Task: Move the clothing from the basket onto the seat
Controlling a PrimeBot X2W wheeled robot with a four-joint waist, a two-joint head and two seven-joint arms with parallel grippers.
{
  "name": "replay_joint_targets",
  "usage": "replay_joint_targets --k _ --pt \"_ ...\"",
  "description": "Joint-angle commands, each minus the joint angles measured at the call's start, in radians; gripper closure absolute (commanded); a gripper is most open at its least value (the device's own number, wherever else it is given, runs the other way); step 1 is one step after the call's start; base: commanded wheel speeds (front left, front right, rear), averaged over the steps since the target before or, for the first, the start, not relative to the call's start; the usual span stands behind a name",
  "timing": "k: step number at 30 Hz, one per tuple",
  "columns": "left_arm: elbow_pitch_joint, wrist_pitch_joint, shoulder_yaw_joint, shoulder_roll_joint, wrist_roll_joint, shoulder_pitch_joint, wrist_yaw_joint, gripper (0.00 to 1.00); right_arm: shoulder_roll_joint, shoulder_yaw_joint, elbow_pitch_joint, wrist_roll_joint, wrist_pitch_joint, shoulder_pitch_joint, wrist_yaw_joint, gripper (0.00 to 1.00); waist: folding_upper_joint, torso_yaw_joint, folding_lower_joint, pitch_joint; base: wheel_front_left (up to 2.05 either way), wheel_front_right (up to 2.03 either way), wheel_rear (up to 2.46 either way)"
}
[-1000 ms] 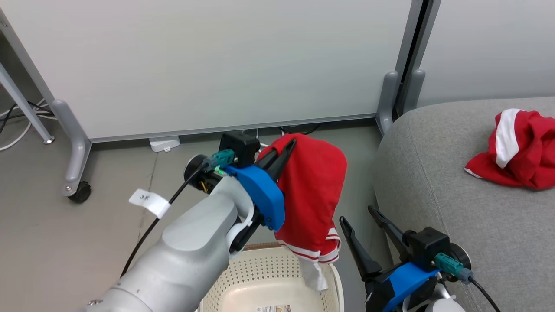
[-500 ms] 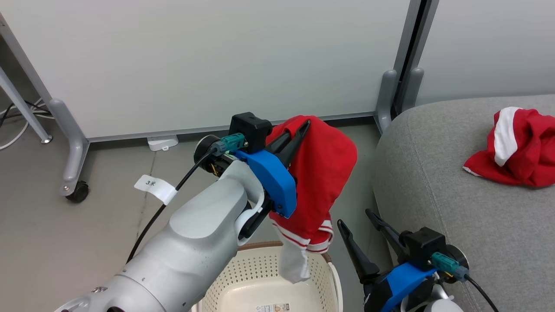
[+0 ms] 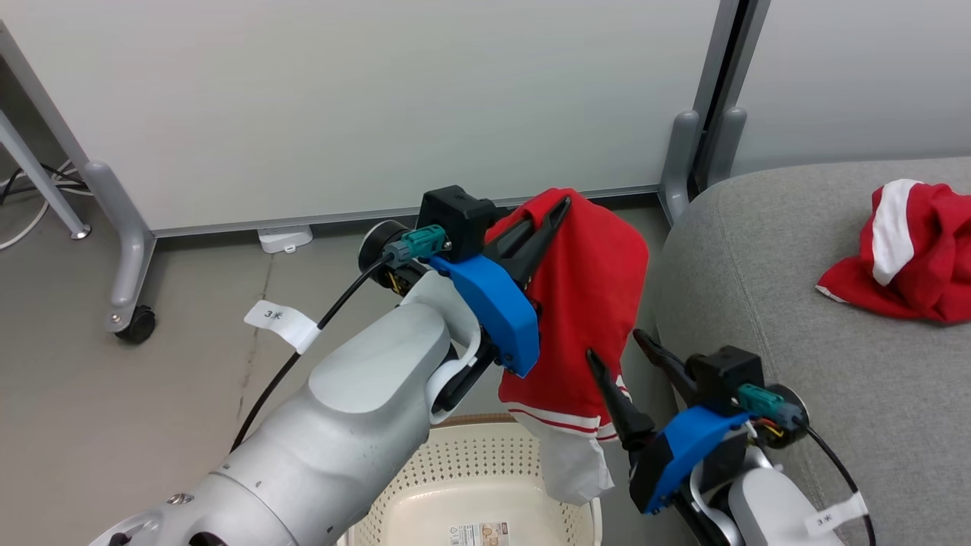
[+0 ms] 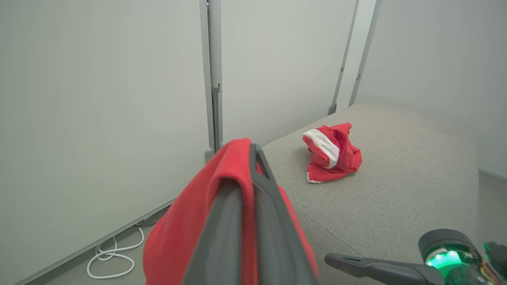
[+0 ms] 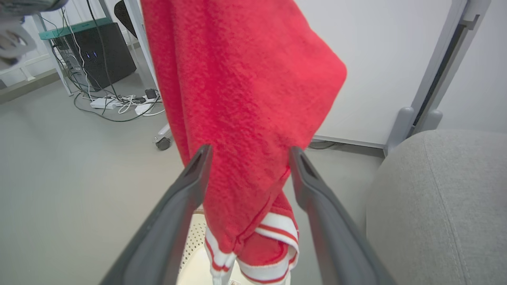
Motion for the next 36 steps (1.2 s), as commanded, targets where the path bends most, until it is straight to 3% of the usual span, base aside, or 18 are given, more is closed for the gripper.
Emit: replay_joint_targets --k 1,11,32,34,35,36 --pt "-0.006 -0.008 -0.002 0.000 0.006 -0.015 0.004 1.00 -0.002 0.008 0.010 0.003 -0.002 -0.023 0.000 0.00 -0.0001 0.002 0.0000 0.002 0.00 0.00 0.00" --pt "-0.039 0.008 -0.025 -0.005 0.008 -0.020 0.015 1.00 -0.002 0.118 0.135 0.020 -0.017 -0.166 0.000 0.00 -0.0001 0.010 0.0000 0.013 0.00 0.00 0.00" --pt "-0.115 0.040 -0.071 -0.008 -0.044 0.007 0.009 1.00 -0.002 0.144 0.383 0.070 -0.046 -0.308 0.000 0.00 -0.0001 0.021 0.0000 -0.020 0.00 0.00 0.00" --pt "-0.116 0.042 -0.075 -0.009 -0.044 0.007 0.012 1.00 -0.002 0.152 0.399 0.081 -0.047 -0.314 0.000 0.80 -0.0001 0.022 0.0000 -0.023 0.00 0.00 0.00" --pt "-0.116 0.042 -0.076 -0.009 -0.045 0.007 0.013 1.00 -0.002 0.156 0.407 0.083 -0.050 -0.317 0.000 1.00 -0.0001 0.022 0.0000 -0.024 0.00 0.00 0.00" --pt "-0.116 0.042 -0.077 -0.009 -0.047 0.006 0.014 1.00 -0.002 0.161 0.416 0.090 -0.047 -0.316 0.000 1.00 -0.0001 0.022 0.0000 -0.026 0.00 0.00 0.00"
